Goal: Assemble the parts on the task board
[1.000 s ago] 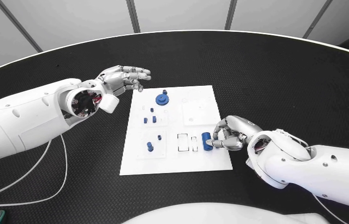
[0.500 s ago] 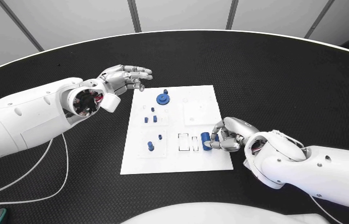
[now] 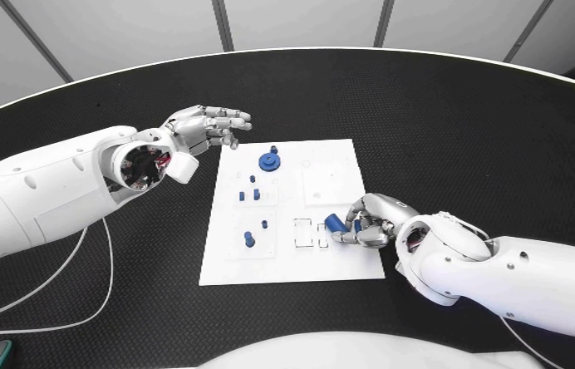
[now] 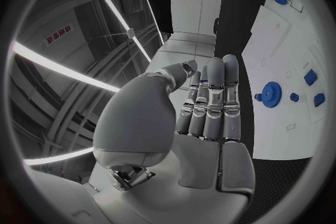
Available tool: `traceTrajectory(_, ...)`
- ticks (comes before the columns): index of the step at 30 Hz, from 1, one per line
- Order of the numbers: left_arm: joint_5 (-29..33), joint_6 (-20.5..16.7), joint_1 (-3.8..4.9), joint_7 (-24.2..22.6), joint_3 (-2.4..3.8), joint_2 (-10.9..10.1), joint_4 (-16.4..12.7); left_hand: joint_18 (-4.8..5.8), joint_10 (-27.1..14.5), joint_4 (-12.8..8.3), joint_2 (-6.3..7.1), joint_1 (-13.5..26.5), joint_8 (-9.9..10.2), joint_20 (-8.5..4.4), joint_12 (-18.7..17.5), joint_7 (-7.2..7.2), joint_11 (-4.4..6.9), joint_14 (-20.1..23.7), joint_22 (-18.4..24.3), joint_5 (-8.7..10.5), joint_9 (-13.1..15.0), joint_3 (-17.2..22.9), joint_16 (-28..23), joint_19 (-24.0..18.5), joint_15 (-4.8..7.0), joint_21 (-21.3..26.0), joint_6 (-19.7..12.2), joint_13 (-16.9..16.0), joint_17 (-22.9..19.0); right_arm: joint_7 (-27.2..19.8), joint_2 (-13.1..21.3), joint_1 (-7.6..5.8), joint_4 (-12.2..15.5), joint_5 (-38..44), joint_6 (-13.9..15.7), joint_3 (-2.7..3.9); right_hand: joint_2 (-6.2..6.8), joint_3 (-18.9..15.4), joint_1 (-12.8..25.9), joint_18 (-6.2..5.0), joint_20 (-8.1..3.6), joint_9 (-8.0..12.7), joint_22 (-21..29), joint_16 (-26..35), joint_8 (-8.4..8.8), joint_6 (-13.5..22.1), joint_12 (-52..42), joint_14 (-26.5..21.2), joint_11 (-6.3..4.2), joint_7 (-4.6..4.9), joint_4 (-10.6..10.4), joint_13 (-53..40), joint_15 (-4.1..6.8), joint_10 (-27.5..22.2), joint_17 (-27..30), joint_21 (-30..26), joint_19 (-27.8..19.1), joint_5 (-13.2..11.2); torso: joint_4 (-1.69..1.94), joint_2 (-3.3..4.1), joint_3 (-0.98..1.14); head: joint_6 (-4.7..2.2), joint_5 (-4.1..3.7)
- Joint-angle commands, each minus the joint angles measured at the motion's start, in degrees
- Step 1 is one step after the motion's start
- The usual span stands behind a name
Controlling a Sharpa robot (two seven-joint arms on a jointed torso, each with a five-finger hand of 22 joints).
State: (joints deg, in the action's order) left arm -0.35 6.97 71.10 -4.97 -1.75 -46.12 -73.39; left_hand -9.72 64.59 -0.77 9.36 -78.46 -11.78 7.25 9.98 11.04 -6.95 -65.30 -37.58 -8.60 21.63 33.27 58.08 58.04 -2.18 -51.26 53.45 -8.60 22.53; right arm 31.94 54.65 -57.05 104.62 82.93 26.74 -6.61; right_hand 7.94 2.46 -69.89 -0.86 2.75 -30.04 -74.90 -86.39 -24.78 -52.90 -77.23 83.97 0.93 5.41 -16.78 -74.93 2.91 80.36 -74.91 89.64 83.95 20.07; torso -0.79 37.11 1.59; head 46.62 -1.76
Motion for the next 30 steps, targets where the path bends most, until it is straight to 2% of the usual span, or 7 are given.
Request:
traceTrajectory(1,0.0,0.0,0.0,0.0,0.0,0.0,0.0,-0.87,-0.4,0.0,-0.48,0.2,0.1,-0.06,0.3,0.27,0.04,0.2,0.1,0.06,-0.1,-0.4,-0.2,-0.3,0.03,0.3,-0.1,0.0,-0.1,0.1,-0.4,0.09,-0.2,0.0,-0.1,0.0,-0.27,-0.3,0.2,0.81,0.03,0.0,-15.0,-0.2,-0.41,0.4,-0.4,4.5,0.04,0.02,0.0,-0.7,0.13,0.2,-7.1,0.1,6.0,-0.3,-0.03,-0.03,0.01,-0.05,0.03)
traceTrajectory(6,0.0,0.0,0.0,0.1,0.0,0.0,0.0,-0.87,-0.4,0.0,-0.48,0.2,0.1,-0.06,0.3,0.27,0.04,0.2,0.1,0.06,-0.1,-0.4,-0.2,-0.3,0.03,0.3,-0.1,0.0,-0.1,0.3,-0.8,0.18,-0.4,0.0,-0.4,0.0,-0.58,-0.3,-0.4,0.82,0.03,0.0,-15.0,-0.3,-0.52,0.4,-0.4,4.6,-0.01,-0.04,0.1,-0.9,0.16,0.2,-7.2,0.2,6.0,0.0,-0.17,-0.01,0.03,-0.01,0.14)
traceTrajectory(14,0.0,0.1,0.0,0.1,0.0,0.2,0.1,-0.87,-0.4,0.1,-0.47,0.3,0.1,-0.05,0.3,0.28,0.03,0.3,0.1,0.07,-0.1,-0.5,-0.2,-0.3,0.02,0.4,-0.1,0.0,-0.1,0.8,-0.9,0.22,-0.4,0.0,-1.0,0.0,-0.65,0.1,-2.5,0.84,0.03,0.1,-15.1,-0.4,-0.66,0.5,-0.5,4.6,-0.03,-0.03,0.3,-1.2,0.18,0.2,-7.4,0.3,6.0,0.7,-0.19,-0.05,0.1,-0.02,-0.05)
traceTrajectory(19,0.0,0.2,0.0,0.1,0.0,0.3,0.2,-0.87,-0.4,0.1,-0.47,0.3,0.1,-0.05,0.3,0.28,0.03,0.3,0.1,0.07,-0.1,-0.5,-0.2,-0.3,0.02,0.4,-0.1,0.0,-0.1,1.1,-1.0,0.23,-0.1,0.0,-0.9,0.0,-0.79,0.7,-4.0,0.86,0.03,0.2,-15.1,-0.5,-0.75,0.4,-0.5,4.6,-0.07,-0.07,0.3,-1.6,0.2,0.3,-7.7,0.4,6.1,2.2,-0.2,-0.08,0.11,-0.11,-0.23)
traceTrajectory(23,0.0,0.2,0.0,0.1,0.0,0.4,0.3,-0.87,-0.4,0.1,-0.47,0.3,0.1,-0.05,0.3,0.28,0.03,0.3,0.1,0.07,-0.1,-0.5,-0.2,-0.3,0.02,0.4,-0.1,0.0,-0.1,1.2,-0.7,0.24,0.9,0.0,0.4,0.01,-1.18,3.3,-6.9,0.86,-0.15,0.5,-15.1,-0.7,-0.91,-0.4,-1.0,4.7,-0.43,-0.45,0.3,-2.4,0.47,0.9,-8.2,0.4,6.1,3.4,-0.24,-0.08,0.08,-0.19,-0.24)
traceTrajectory(30,0.0,0.2,0.0,0.1,0.0,0.4,0.3,-0.87,-0.4,0.1,-0.47,0.3,0.1,-0.05,0.3,0.28,0.03,0.3,0.1,0.07,-0.1,-0.5,-0.2,-0.3,0.02,0.4,-0.1,0.0,-0.1,1.3,0.5,0.23,4.0,-1.1,3.1,0.06,-0.49,6.2,-6.1,0.86,-0.51,1.0,-15.1,-0.9,-1.01,-2.1,-1.8,4.8,-0.97,-1.05,0.1,-3.7,0.91,2.0,-8.5,0.4,6.1,7.0,-0.19,-0.08,-0.05,-0.36,-0.37)
